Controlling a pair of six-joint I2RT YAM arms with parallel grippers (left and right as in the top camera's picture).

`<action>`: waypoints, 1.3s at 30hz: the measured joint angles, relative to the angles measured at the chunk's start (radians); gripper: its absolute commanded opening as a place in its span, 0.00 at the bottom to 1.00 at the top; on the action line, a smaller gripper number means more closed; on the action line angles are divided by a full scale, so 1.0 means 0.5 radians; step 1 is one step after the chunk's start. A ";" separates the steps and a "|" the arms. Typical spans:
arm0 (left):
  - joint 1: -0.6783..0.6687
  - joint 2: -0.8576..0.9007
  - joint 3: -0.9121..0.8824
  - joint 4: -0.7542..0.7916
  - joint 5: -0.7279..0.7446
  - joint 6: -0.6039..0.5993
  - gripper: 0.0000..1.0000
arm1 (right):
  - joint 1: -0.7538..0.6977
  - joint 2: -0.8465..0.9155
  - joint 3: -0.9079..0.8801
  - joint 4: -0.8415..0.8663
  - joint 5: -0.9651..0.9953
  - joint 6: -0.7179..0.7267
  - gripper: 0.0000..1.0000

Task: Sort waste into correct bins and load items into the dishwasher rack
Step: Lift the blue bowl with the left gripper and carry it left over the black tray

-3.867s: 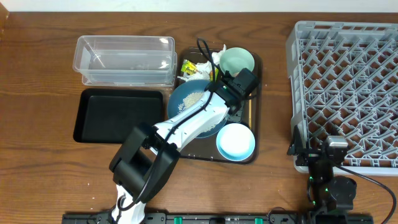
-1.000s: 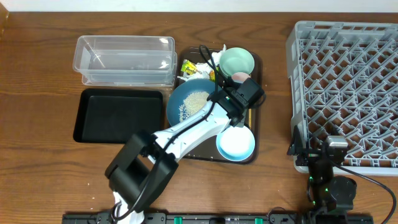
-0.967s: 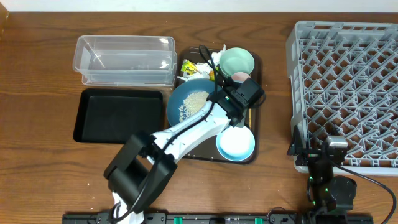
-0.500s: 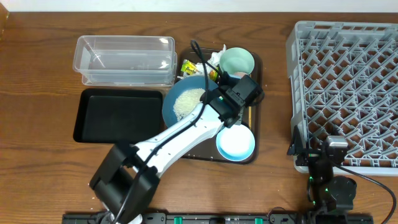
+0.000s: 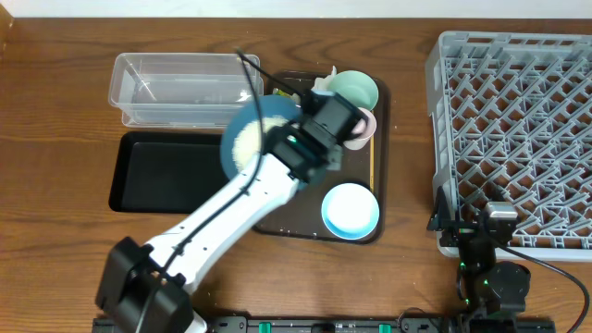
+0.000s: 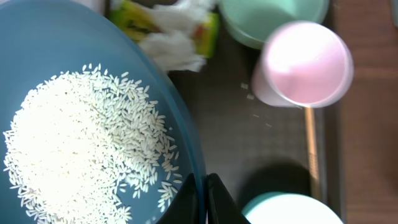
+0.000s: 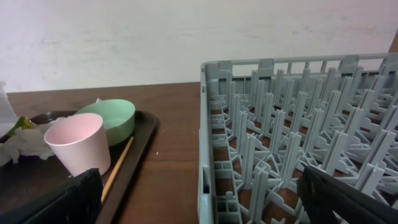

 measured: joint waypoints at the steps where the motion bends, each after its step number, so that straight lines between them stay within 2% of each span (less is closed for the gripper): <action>1: 0.042 -0.014 0.000 -0.017 0.012 -0.002 0.06 | 0.000 0.000 0.000 0.000 0.001 0.000 0.99; 15: 0.745 -0.095 0.000 -0.121 0.578 0.005 0.06 | 0.000 0.000 0.000 0.000 0.001 0.000 0.99; 30: 0.936 -0.354 0.000 -0.185 0.906 0.069 0.06 | 0.000 0.000 0.000 0.000 0.001 0.000 0.99; 39: 1.254 -0.375 -0.011 -0.200 1.280 0.071 0.06 | 0.000 0.000 0.000 0.000 0.000 0.000 0.99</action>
